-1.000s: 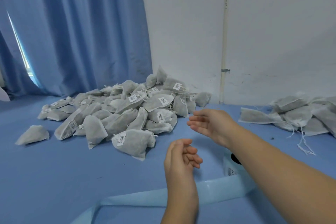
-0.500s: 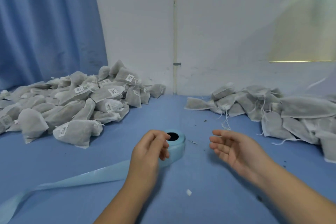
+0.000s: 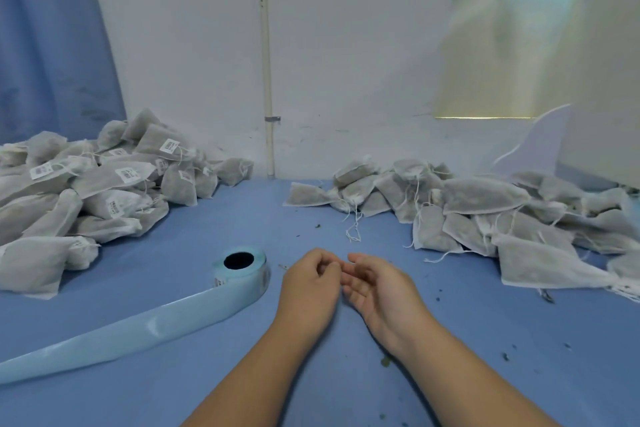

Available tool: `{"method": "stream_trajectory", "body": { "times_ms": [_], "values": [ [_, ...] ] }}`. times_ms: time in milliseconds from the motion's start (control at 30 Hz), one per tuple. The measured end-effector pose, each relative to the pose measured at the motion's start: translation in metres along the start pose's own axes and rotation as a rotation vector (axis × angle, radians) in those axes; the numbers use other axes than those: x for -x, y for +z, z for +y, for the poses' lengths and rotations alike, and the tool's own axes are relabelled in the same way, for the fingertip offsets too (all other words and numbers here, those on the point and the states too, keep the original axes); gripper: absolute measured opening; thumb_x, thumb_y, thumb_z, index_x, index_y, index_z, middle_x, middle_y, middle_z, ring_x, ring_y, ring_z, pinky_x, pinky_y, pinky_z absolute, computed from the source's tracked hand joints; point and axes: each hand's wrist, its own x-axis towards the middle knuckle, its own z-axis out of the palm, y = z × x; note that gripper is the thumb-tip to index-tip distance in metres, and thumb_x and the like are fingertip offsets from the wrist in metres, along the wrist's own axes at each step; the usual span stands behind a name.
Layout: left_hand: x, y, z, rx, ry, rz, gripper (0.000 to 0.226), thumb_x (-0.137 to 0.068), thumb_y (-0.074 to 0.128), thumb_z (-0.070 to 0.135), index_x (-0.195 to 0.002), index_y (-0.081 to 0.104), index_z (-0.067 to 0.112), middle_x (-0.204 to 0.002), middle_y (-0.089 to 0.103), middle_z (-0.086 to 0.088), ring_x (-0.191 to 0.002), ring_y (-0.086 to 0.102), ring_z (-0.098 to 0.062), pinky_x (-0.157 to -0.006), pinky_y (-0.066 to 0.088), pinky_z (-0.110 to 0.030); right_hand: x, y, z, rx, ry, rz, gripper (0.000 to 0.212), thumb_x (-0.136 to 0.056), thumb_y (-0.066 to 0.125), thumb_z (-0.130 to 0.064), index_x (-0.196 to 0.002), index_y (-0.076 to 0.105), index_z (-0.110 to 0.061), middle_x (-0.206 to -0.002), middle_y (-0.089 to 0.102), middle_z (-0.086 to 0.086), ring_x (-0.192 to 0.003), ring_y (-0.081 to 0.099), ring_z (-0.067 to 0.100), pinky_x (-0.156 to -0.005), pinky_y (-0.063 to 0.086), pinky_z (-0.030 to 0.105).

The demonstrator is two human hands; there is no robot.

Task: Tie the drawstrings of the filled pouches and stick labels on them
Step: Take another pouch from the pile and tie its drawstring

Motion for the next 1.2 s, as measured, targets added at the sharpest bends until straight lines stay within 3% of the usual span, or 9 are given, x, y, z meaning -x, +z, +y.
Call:
{"method": "stream_trajectory", "body": {
  "times_ms": [133,233,300,367,533,667,833,1033,1200],
  "values": [
    [-0.005,0.006,-0.010,0.022,-0.053,0.029,0.023,-0.088,0.054,0.011,-0.076,0.065,0.026,-0.069,0.064,0.009,-0.059,0.053,-0.006,-0.056,0.040,-0.013,-0.019,-0.017,-0.018,0.242,-0.110,0.226,0.008,-0.089,0.054,-0.005,-0.084,0.061,-0.005,-0.075,0.060,0.009,-0.063,0.061,0.020,-0.062,0.053,0.032],
    [-0.006,0.005,-0.013,0.068,-0.071,0.019,0.025,-0.088,0.052,0.009,-0.074,0.066,0.026,-0.062,0.059,0.010,-0.051,0.048,-0.004,-0.049,0.037,-0.011,-0.041,-0.042,-0.045,0.922,-0.423,0.431,0.016,-0.086,0.053,-0.008,-0.093,0.067,-0.007,-0.095,0.063,0.007,-0.090,0.060,0.026,-0.083,0.046,0.036],
    [-0.006,0.006,-0.013,0.059,-0.060,0.006,0.026,-0.087,0.051,0.008,-0.074,0.065,0.026,-0.060,0.057,0.012,-0.048,0.045,-0.001,-0.047,0.036,-0.010,-0.059,-0.062,-0.064,1.299,-0.550,0.433,0.012,-0.083,0.051,-0.004,-0.087,0.062,-0.001,-0.099,0.057,0.015,-0.095,0.052,0.033,-0.077,0.037,0.033],
    [-0.006,0.007,-0.012,0.045,-0.048,-0.008,0.026,-0.086,0.050,0.007,-0.074,0.065,0.025,-0.057,0.055,0.013,-0.046,0.043,-0.001,-0.046,0.034,-0.010,-0.076,-0.076,-0.078,1.563,-0.521,0.434,0.007,-0.085,0.048,-0.006,-0.082,0.053,-0.001,-0.101,0.052,0.020,-0.095,0.049,0.037,-0.073,0.032,0.032],
    [-0.006,0.005,-0.011,0.068,-0.067,-0.004,0.026,-0.087,0.050,0.006,-0.074,0.065,0.023,-0.055,0.053,0.013,-0.045,0.042,0.000,-0.045,0.034,-0.009,-0.098,-0.086,-0.093,1.923,-0.423,0.516,0.030,-0.095,0.040,-0.025,-0.111,0.056,-0.004,-0.114,0.058,0.016,-0.105,0.053,0.037,-0.080,0.042,0.037],
    [-0.003,0.004,-0.007,0.092,-0.072,-0.010,0.026,-0.087,0.050,0.006,-0.074,0.065,0.023,-0.053,0.050,0.013,-0.044,0.041,-0.001,-0.045,0.034,-0.009,-0.100,-0.082,-0.094,1.997,-0.225,0.559,0.027,-0.095,0.050,-0.029,-0.111,0.057,-0.010,-0.098,0.057,0.006,-0.085,0.051,0.025,-0.069,0.040,0.031],
    [-0.003,0.002,-0.006,0.093,-0.059,-0.017,0.026,-0.088,0.049,0.006,-0.075,0.065,0.023,-0.052,0.049,0.012,-0.044,0.040,-0.002,-0.045,0.034,-0.009,-0.095,-0.078,-0.093,2.088,-0.167,0.602,0.012,-0.085,0.056,-0.005,-0.094,0.063,-0.010,-0.068,0.052,0.000,-0.061,0.050,0.017,-0.046,0.032,0.023],
    [-0.002,0.002,-0.005,0.079,-0.061,-0.029,0.025,-0.088,0.048,0.007,-0.077,0.065,0.023,-0.053,0.050,0.011,-0.044,0.040,-0.002,-0.045,0.034,-0.010,-0.067,-0.071,-0.081,1.944,-0.416,0.477,0.018,-0.083,0.056,-0.033,-0.086,0.053,-0.015,-0.085,0.058,0.002,-0.077,0.055,0.024,-0.059,0.040,0.029],
    [-0.002,0.001,-0.003,0.100,-0.078,-0.014,0.022,-0.091,0.049,0.011,-0.083,0.063,0.027,-0.064,0.055,0.010,-0.048,0.044,-0.001,-0.047,0.036,-0.009,-0.031,-0.066,-0.063,1.576,-0.441,0.231,0.008,-0.079,0.060,-0.027,-0.079,0.061,-0.019,-0.074,0.063,-0.007,-0.072,0.057,0.016,-0.061,0.043,0.030]
  ]
}}
